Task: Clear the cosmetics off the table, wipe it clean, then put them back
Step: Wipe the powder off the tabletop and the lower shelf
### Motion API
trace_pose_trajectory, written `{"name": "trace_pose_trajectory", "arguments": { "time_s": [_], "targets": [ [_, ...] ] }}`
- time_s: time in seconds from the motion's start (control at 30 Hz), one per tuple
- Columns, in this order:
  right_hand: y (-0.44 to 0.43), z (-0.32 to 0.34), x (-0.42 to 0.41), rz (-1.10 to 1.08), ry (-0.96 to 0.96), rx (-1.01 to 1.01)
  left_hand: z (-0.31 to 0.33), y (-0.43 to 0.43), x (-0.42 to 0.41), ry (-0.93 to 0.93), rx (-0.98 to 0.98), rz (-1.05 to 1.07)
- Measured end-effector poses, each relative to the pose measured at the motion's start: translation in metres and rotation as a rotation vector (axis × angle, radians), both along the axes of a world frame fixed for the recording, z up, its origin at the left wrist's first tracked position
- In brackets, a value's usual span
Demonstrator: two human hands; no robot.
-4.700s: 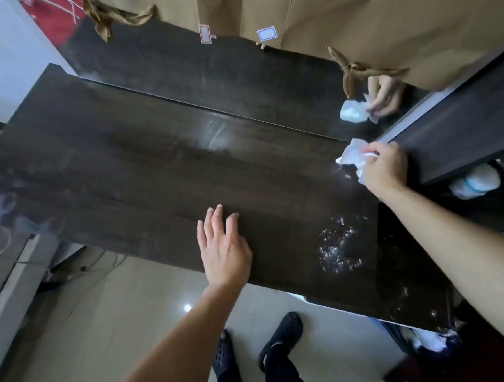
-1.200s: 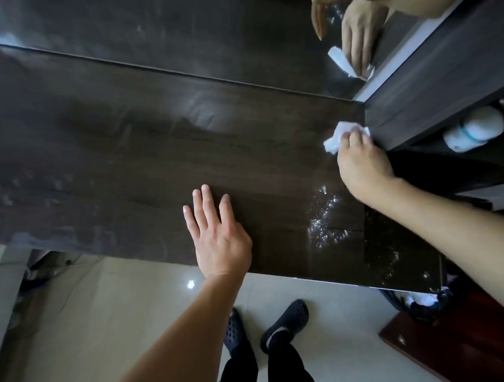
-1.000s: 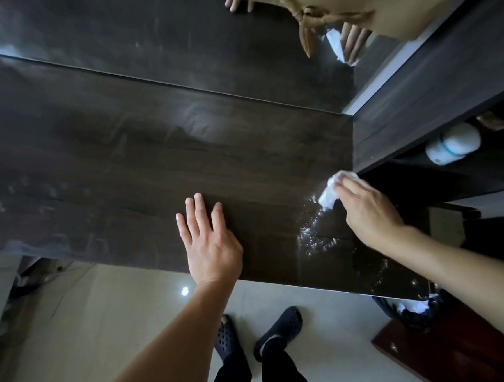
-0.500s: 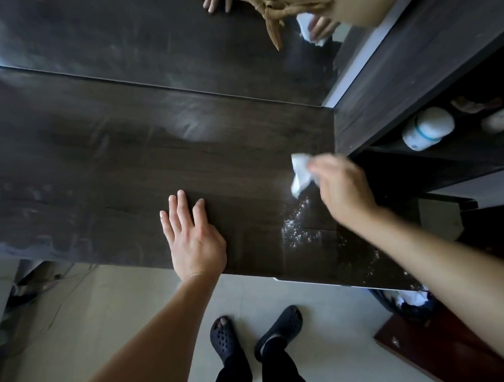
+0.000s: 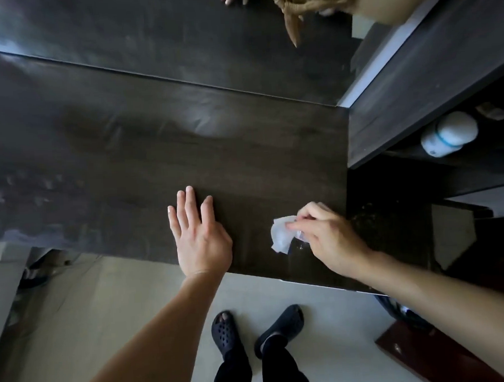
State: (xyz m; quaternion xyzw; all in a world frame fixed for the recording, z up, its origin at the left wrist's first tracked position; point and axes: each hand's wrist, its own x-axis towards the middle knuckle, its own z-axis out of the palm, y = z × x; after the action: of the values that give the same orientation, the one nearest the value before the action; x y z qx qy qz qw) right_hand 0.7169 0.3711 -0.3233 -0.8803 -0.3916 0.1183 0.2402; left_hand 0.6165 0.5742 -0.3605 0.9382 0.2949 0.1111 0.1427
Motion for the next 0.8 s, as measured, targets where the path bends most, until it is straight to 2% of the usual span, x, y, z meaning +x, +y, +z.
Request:
{"name": "trace_pose_trajectory", "arguments": {
  "time_s": [0.07,0.17,0.23,0.3,0.43,0.53,0.67,0.8],
  "targets": [
    [0.011,0.005,0.028,-0.045,-0.001,0.024,0.000,0.000,0.000,0.005,0.002,-0.002],
    [0.039,-0.003,0.091,-0.289,-0.108,0.036,0.000,0.001,0.000,-0.004,0.006,0.005],
    [0.047,-0.010,0.089,-0.326,-0.119,0.016,-0.001,0.000,-0.001,-0.006,0.011,0.003],
    [0.039,-0.013,0.042,-0.204,-0.138,0.029,-0.002,0.000,0.000,-0.004,0.011,0.002],
    [-0.007,-0.002,-0.067,0.095,-0.015,0.017,-0.001,0.000,-0.001,0.001,0.010,0.008],
    [-0.019,0.009,-0.080,0.199,0.068,-0.005,0.001,0.000,0.000,-0.002,0.001,0.002],
    [0.020,0.012,0.019,-0.106,-0.076,0.060,0.000,-0.001,0.000,-0.003,0.010,0.011],
    [0.053,-0.001,0.129,-0.400,-0.221,-0.151,-0.002,0.000,-0.002,-0.002,0.007,0.008]
  ]
}}
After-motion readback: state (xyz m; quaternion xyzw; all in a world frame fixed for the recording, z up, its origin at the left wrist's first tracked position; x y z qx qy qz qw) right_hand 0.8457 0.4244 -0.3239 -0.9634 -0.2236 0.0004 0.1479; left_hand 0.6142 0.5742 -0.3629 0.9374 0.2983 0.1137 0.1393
